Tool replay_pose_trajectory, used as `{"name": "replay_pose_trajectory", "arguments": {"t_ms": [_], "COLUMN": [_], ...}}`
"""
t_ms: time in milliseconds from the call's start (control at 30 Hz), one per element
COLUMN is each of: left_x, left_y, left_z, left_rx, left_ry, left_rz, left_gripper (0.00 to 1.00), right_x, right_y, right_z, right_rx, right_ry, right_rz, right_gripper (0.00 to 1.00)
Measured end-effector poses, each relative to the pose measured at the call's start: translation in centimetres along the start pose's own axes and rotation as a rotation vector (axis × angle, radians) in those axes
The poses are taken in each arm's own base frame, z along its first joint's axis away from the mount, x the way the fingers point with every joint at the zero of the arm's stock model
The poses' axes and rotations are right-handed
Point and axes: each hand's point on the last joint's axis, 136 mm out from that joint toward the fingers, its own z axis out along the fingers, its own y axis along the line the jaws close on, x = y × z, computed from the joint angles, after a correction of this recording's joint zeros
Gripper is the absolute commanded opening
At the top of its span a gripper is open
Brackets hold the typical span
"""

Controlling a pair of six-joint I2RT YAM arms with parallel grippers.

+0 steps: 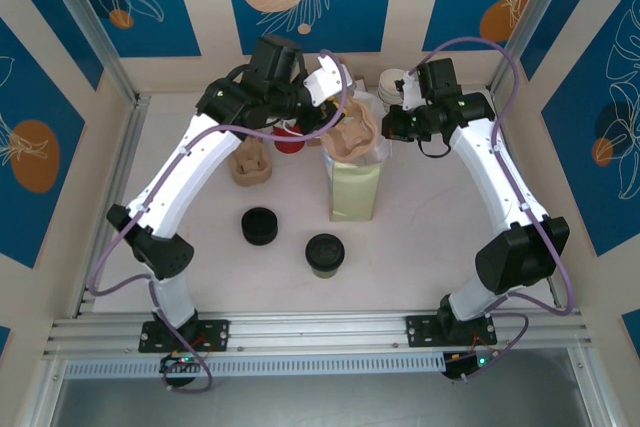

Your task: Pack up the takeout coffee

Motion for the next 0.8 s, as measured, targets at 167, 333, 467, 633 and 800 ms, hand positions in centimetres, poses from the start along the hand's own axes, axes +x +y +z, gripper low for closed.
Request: {"name": "replay_pose_trajectory", "arguments": {"t_ms": [167,333,467,633,800], "left_x": [-0.1,-0.4,-0.6,-0.3,-0.1], "left_y": [-0.3,-0.8,-1.1,-1.6,-2.2], "left_z": [1.0,1.7,2.2,3.0,3.7], "left_rx": [0.039,0.080,0.108,0.149,0.186], "left_ry": [-0.010,-0.028,-0.044,-0.045,-0.043], "left_rz": [-0.023,-0.045,-0.059,-0.082,-0.107], "left_gripper": [0.31,0.31,0.31,0.31,0.30], "right_x": [0.0,0.1,0.5,1.1,1.8], "right_y": [0.3,1.0,1.3,1.1,0.7], "right_z": [-0.8,-3.1,-4.7,-5.7,-6.3], "right_rx": [-0.005,-0.014,-0.012,0.010,0.025], "right_ry": [-0.014,-0.055,-0.072,-0.075,-0.065], "right_rz": [-0.011,-0.044,-0.066,-0.085,-0.091], "right_gripper": [0.00,0.00,0.00,0.00,0.00]}}
